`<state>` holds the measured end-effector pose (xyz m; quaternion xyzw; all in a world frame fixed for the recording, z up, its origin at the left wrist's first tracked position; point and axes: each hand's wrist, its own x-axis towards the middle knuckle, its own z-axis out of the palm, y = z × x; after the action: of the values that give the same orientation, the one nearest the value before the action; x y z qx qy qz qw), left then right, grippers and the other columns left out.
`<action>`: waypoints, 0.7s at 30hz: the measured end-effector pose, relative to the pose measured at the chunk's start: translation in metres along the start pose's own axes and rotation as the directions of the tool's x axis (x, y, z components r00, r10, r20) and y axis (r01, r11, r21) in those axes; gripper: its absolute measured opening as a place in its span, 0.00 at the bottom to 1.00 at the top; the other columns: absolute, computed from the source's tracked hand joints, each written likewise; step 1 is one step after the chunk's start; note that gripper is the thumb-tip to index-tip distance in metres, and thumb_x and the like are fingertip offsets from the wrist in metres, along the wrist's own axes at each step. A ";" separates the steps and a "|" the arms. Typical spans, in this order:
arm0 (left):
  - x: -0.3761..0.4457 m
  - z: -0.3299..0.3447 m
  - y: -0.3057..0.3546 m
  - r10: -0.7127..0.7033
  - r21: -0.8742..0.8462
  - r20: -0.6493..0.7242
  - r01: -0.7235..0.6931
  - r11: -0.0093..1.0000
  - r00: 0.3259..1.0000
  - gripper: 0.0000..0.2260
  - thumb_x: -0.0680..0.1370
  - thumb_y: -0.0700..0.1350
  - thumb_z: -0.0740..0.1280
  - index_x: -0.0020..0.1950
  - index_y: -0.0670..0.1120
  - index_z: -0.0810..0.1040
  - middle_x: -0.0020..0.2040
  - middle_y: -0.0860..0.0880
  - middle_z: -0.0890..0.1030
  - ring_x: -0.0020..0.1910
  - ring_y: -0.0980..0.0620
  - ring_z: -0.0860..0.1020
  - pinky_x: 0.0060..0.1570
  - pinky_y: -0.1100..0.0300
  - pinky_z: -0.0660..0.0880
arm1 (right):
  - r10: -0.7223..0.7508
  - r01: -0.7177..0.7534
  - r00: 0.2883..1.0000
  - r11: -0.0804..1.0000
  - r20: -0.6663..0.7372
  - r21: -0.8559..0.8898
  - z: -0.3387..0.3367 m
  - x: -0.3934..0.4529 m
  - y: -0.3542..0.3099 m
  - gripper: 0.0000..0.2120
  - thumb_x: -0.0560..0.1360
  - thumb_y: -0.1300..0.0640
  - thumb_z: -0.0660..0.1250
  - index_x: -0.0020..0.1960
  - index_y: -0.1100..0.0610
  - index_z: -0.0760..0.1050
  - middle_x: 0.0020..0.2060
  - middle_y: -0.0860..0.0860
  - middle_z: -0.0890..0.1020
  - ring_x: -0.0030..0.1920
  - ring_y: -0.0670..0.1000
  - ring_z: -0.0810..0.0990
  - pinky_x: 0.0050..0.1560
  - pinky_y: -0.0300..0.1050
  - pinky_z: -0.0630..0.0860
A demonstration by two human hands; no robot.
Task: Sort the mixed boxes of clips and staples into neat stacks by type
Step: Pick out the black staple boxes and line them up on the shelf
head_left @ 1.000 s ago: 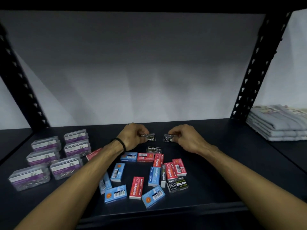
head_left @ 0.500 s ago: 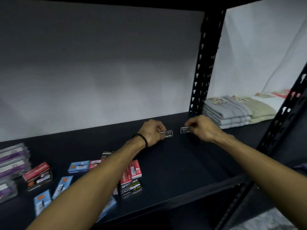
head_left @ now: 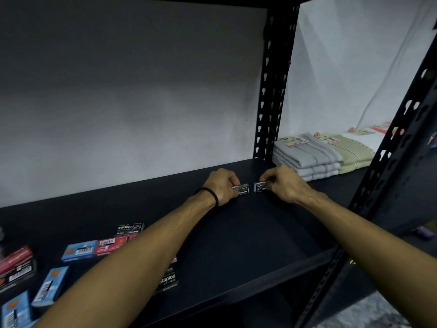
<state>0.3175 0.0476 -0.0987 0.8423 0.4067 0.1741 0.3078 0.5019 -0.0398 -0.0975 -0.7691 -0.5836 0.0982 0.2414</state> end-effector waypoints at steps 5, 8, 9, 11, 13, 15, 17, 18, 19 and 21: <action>0.002 0.001 0.003 -0.006 -0.004 0.008 0.006 1.000 1.000 0.07 0.71 0.37 0.74 0.47 0.45 0.81 0.43 0.49 0.84 0.41 0.54 0.81 0.40 0.68 0.74 | 0.000 0.000 1.000 1.000 -0.013 0.000 0.001 0.001 0.003 0.13 0.75 0.68 0.65 0.49 0.53 0.84 0.41 0.48 0.84 0.42 0.45 0.80 0.45 0.40 0.76; 0.001 0.000 0.003 -0.005 -0.004 0.007 0.005 1.000 1.000 0.07 0.71 0.37 0.74 0.46 0.47 0.81 0.42 0.50 0.83 0.39 0.55 0.80 0.38 0.69 0.73 | 0.003 -0.003 1.000 1.000 -0.012 0.001 0.000 0.002 0.005 0.13 0.76 0.67 0.65 0.48 0.51 0.83 0.39 0.46 0.83 0.41 0.45 0.80 0.42 0.38 0.74; 0.001 0.000 0.003 -0.004 -0.004 0.006 0.004 1.000 1.000 0.07 0.71 0.37 0.74 0.46 0.47 0.81 0.42 0.50 0.83 0.39 0.55 0.80 0.38 0.68 0.73 | 0.004 -0.004 1.000 1.000 -0.013 -0.002 0.001 0.003 0.005 0.13 0.76 0.67 0.65 0.48 0.51 0.83 0.39 0.46 0.83 0.40 0.45 0.80 0.42 0.38 0.74; 0.001 0.000 0.003 0.001 0.000 0.009 -0.001 1.000 1.000 0.07 0.71 0.37 0.74 0.46 0.46 0.81 0.42 0.49 0.83 0.40 0.55 0.80 0.40 0.67 0.74 | 0.008 -0.008 1.000 1.000 -0.015 0.002 0.001 0.003 0.005 0.13 0.76 0.66 0.65 0.49 0.51 0.83 0.39 0.47 0.83 0.40 0.45 0.80 0.41 0.38 0.74; 0.001 0.000 0.003 0.004 0.003 0.013 -0.004 1.000 1.000 0.07 0.71 0.37 0.74 0.47 0.46 0.81 0.43 0.49 0.83 0.41 0.55 0.81 0.42 0.66 0.75 | 0.011 -0.011 1.000 1.000 -0.018 0.010 0.001 0.002 0.004 0.12 0.76 0.66 0.65 0.49 0.52 0.83 0.41 0.48 0.84 0.41 0.44 0.79 0.43 0.38 0.74; 0.001 -0.001 0.001 0.001 0.005 0.011 -0.001 1.000 1.000 0.07 0.71 0.37 0.75 0.47 0.46 0.81 0.42 0.50 0.83 0.40 0.55 0.80 0.41 0.66 0.74 | 0.014 -0.014 1.000 1.000 -0.022 0.016 0.002 0.001 0.004 0.12 0.76 0.66 0.65 0.50 0.51 0.83 0.41 0.48 0.84 0.42 0.45 0.80 0.46 0.40 0.75; 0.000 -0.002 -0.001 -0.004 0.007 0.006 0.004 1.000 1.000 0.07 0.71 0.37 0.75 0.47 0.45 0.82 0.42 0.49 0.83 0.40 0.55 0.80 0.38 0.68 0.73 | 0.008 -0.007 1.000 1.000 -0.021 0.017 0.002 0.001 0.002 0.12 0.76 0.65 0.66 0.49 0.50 0.83 0.42 0.48 0.84 0.44 0.47 0.81 0.48 0.42 0.76; -0.001 -0.003 -0.003 -0.007 0.007 0.002 0.007 1.000 1.000 0.08 0.71 0.37 0.75 0.47 0.44 0.82 0.42 0.49 0.83 0.39 0.56 0.80 0.37 0.69 0.72 | 0.000 0.000 1.000 1.000 -0.020 0.012 0.003 0.001 0.000 0.12 0.76 0.65 0.66 0.48 0.50 0.83 0.42 0.47 0.84 0.44 0.47 0.81 0.48 0.41 0.76; -0.002 -0.003 -0.004 -0.010 0.007 -0.004 0.010 1.000 1.000 0.08 0.71 0.37 0.75 0.47 0.44 0.82 0.42 0.49 0.83 0.38 0.56 0.79 0.36 0.71 0.72 | -0.006 0.007 1.000 1.000 -0.019 0.007 0.004 0.001 -0.001 0.12 0.76 0.65 0.66 0.49 0.50 0.83 0.42 0.47 0.84 0.44 0.47 0.81 0.47 0.40 0.75; -0.003 -0.005 -0.006 -0.013 0.009 -0.013 0.013 1.000 1.000 0.07 0.71 0.37 0.75 0.47 0.45 0.82 0.41 0.49 0.83 0.37 0.57 0.79 0.35 0.72 0.70 | -0.018 0.018 1.000 1.000 -0.021 0.012 0.006 0.001 -0.005 0.11 0.77 0.64 0.66 0.50 0.50 0.83 0.42 0.47 0.84 0.43 0.46 0.80 0.46 0.39 0.72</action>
<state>0.3095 0.0501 -0.0994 0.8399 0.4148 0.1758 0.3026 0.4950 -0.0362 -0.1003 -0.7633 -0.5873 0.0914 0.2531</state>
